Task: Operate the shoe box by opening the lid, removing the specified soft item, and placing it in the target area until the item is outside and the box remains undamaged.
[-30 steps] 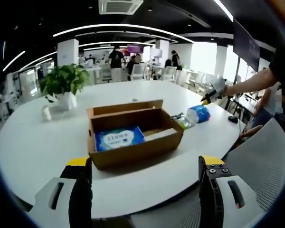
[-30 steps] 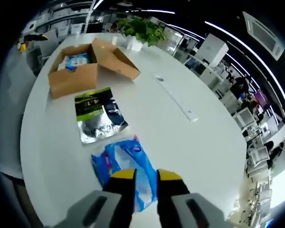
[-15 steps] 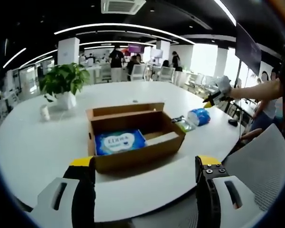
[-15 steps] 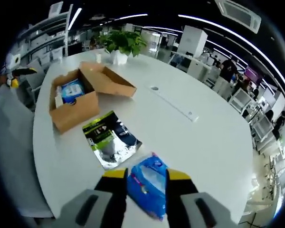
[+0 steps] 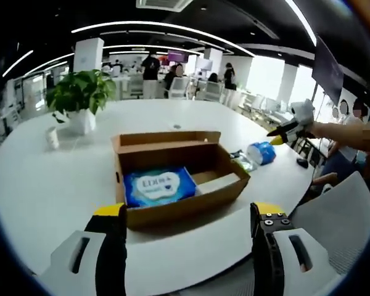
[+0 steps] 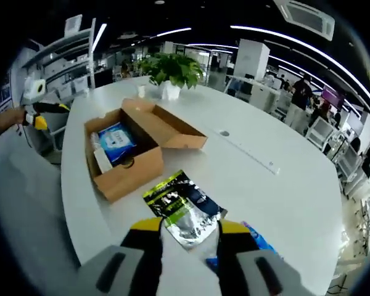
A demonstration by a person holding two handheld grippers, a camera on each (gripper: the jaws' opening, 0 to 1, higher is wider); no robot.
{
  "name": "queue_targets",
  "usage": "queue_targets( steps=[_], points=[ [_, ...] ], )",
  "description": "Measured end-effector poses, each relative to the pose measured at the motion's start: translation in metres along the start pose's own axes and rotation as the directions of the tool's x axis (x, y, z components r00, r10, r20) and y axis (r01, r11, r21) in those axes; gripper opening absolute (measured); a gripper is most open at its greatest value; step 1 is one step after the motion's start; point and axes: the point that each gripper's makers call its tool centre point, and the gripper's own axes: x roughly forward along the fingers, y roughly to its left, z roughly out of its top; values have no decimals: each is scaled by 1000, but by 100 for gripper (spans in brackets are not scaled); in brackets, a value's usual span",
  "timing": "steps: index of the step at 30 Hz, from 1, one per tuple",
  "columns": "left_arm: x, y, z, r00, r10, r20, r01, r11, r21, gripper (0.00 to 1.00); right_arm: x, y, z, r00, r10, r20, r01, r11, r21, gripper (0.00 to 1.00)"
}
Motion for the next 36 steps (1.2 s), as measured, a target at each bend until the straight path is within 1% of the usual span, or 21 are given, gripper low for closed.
queue_targets(
  steps=[2,7,10,15,17,20,26,28,32,36],
  points=[
    [5,6,0,1000,-4,-15,4,1000,2,84,3,6,5,1000,11,12,-11,1000,14,31],
    [14,17,8,1000,-11,-25,11,1000,-1,81,12,21,17,998,34,47,-37,997,61,30],
    [21,24,9,999,-5,-44,5,1000,11,79,19,29,23,997,46,57,-50,996,68,30],
    [32,33,15,998,-10,-63,11,1000,19,74,31,51,38,993,88,73,-95,991,95,30],
    [34,35,17,998,-9,-68,10,1000,21,73,35,59,45,991,99,90,-109,988,108,30],
    [38,40,20,997,-6,-77,8,1000,25,72,44,74,56,985,135,105,-149,980,133,30],
    [46,48,21,996,-6,-92,6,1000,0,71,62,92,68,980,167,107,-184,967,176,29],
    [49,50,19,995,-4,-98,4,1000,2,72,68,99,71,978,182,105,-200,959,200,29],
    [52,53,16,994,-13,-108,11,1000,-11,72,81,108,75,976,192,99,-210,949,234,29],
    [53,56,15,993,-16,-116,14,1000,-13,73,92,117,78,974,208,93,-225,941,252,29]
  ],
)
